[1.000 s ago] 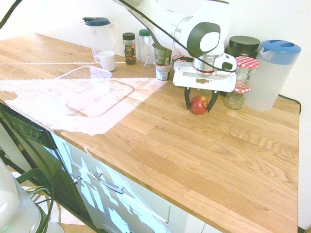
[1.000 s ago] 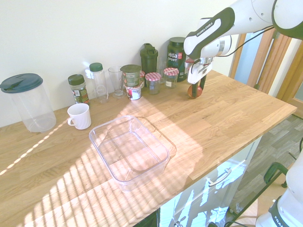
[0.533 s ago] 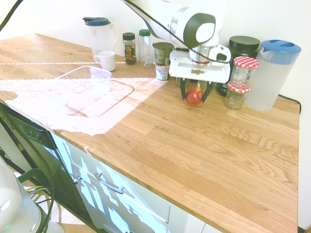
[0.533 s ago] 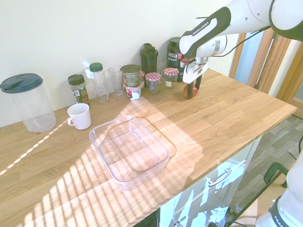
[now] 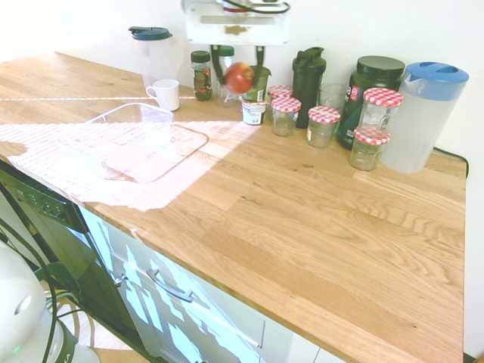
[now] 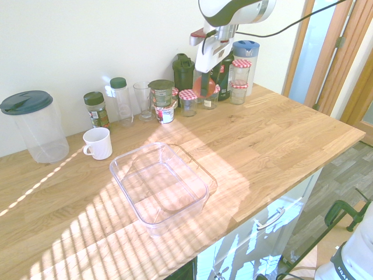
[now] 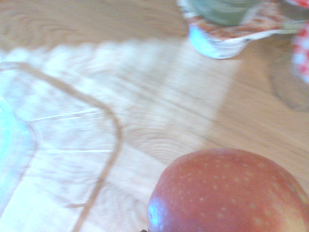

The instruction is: Put the apple into the container

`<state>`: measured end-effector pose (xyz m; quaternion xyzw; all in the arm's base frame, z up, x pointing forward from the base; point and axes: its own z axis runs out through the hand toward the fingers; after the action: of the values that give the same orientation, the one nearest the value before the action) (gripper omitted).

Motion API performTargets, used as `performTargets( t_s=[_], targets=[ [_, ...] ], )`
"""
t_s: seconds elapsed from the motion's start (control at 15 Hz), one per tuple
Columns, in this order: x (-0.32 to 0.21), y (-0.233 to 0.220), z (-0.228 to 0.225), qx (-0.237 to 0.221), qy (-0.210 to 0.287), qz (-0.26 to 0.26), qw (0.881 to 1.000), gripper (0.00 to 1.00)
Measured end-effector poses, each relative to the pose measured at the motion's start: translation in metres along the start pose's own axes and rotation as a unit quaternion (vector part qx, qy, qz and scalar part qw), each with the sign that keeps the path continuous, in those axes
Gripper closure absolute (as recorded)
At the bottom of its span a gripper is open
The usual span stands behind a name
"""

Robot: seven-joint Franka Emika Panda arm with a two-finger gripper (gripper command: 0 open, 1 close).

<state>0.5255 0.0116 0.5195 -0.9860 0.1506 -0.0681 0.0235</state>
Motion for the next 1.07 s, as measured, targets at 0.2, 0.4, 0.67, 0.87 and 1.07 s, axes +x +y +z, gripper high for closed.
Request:
performTargets(
  t_s=[0.2,0.4,0.67,0.87,1.07],
  targets=[
    [-0.068,-0.066,0.010,-0.013,-0.014,-0.032,0.999,1.00],
    [-0.127,-0.119,0.014,-0.018,-0.018,-0.062,0.998,1.00],
    [-0.171,-0.162,0.042,-0.026,-0.031,-0.070,0.997,1.00],
    [-0.171,-0.172,0.075,-0.028,-0.045,-0.056,0.997,1.00],
    [-0.173,-0.179,0.109,-0.035,-0.057,-0.045,0.997,1.00]
  ],
)
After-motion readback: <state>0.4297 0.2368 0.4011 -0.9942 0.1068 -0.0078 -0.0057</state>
